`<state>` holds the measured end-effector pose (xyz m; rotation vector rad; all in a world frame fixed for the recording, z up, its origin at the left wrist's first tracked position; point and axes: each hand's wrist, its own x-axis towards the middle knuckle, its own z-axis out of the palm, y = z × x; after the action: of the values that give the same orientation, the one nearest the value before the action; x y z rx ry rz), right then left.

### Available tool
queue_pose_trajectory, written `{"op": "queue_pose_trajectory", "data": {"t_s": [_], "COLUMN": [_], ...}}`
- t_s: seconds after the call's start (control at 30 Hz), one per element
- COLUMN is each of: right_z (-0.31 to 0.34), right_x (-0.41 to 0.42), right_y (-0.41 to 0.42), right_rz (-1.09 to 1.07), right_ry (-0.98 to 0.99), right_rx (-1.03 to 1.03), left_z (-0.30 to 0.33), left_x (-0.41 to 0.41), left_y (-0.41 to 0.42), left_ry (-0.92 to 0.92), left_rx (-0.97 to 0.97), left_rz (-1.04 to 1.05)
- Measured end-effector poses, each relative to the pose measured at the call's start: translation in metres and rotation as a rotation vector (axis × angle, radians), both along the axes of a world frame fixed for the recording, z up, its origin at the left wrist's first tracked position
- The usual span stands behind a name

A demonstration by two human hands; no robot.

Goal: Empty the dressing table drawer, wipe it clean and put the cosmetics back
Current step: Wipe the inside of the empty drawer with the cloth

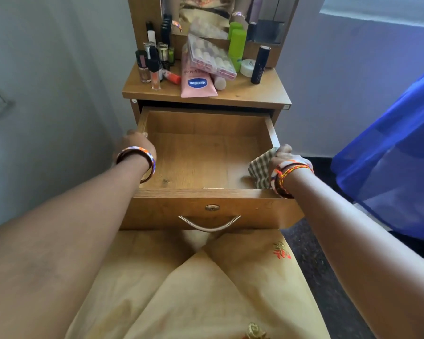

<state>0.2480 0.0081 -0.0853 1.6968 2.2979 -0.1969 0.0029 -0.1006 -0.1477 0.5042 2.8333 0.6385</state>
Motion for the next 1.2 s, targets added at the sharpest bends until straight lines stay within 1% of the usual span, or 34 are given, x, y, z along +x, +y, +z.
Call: {"op": "queue_pose_trajectory", "data": {"t_s": [0.07, 0.13, 0.23, 0.33, 0.43, 0.5, 0.57, 0.67, 0.73, 0.8, 0.9, 0.97, 1.03, 1.1, 1.13, 1.2], "right_z": [-0.001, -0.010, -0.010, -0.007, -0.001, 0.008, 0.013, 0.000, -0.018, -0.024, -0.032, -0.036, -0.044, -0.049, -0.049, -0.050], "right_x": [-0.008, -0.011, -0.013, -0.023, -0.034, -0.039, -0.044, -0.054, -0.060, -0.065, -0.064, -0.072, -0.095, -0.126, -0.141, -0.167], "right_y": [0.001, 0.009, 0.013, 0.022, 0.029, 0.033, 0.037, 0.047, 0.055, 0.054, 0.053, 0.050, 0.052, 0.047, 0.042, 0.032], "right_rz": [0.020, 0.033, 0.068, 0.131, 0.121, 0.127, 0.171, 0.160, 0.227, 0.226, 0.184, 0.213, 0.354, 0.520, 0.568, 0.646], "right_ry": [-0.025, 0.006, 0.068, 0.022, -0.062, -0.088, -0.046, -0.017, -0.045, -0.101, -0.122, -0.084, 0.021, 0.221, 0.291, 0.326], "right_rx": [0.011, 0.020, 0.037, -0.022, -0.172, -0.158, -0.120, -0.202, -0.274, -0.292, -0.178, -0.091, 0.059, 0.221, 0.232, 0.177], "left_z": [0.000, 0.000, -0.001, 0.000, 0.001, 0.002, 0.005, 0.009, 0.010, 0.011, 0.011, 0.012, 0.012, 0.012, 0.013, 0.015], "left_x": [0.002, 0.004, 0.005, 0.006, 0.008, 0.009, 0.011, 0.013, 0.015, 0.016, 0.016, 0.015, 0.015, 0.014, 0.015, 0.016], "left_y": [0.000, 0.001, 0.000, -0.001, -0.002, -0.002, -0.002, -0.002, -0.002, -0.002, 0.000, 0.001, 0.001, -0.001, -0.001, -0.001], "left_ry": [0.009, 0.028, 0.109, 0.132, 0.143, 0.135, 0.122, 0.106, 0.114, 0.123, 0.129, 0.118, 0.095, 0.072, 0.060, 0.049], "left_rx": [-0.005, -0.019, -0.126, -0.162, -0.160, -0.156, -0.150, -0.137, -0.145, -0.157, -0.180, -0.177, -0.157, -0.118, -0.098, -0.070], "left_rz": [0.005, 0.011, -0.018, -0.028, -0.030, -0.025, -0.021, -0.014, -0.025, -0.033, -0.037, -0.035, -0.024, -0.009, -0.003, 0.001]}}
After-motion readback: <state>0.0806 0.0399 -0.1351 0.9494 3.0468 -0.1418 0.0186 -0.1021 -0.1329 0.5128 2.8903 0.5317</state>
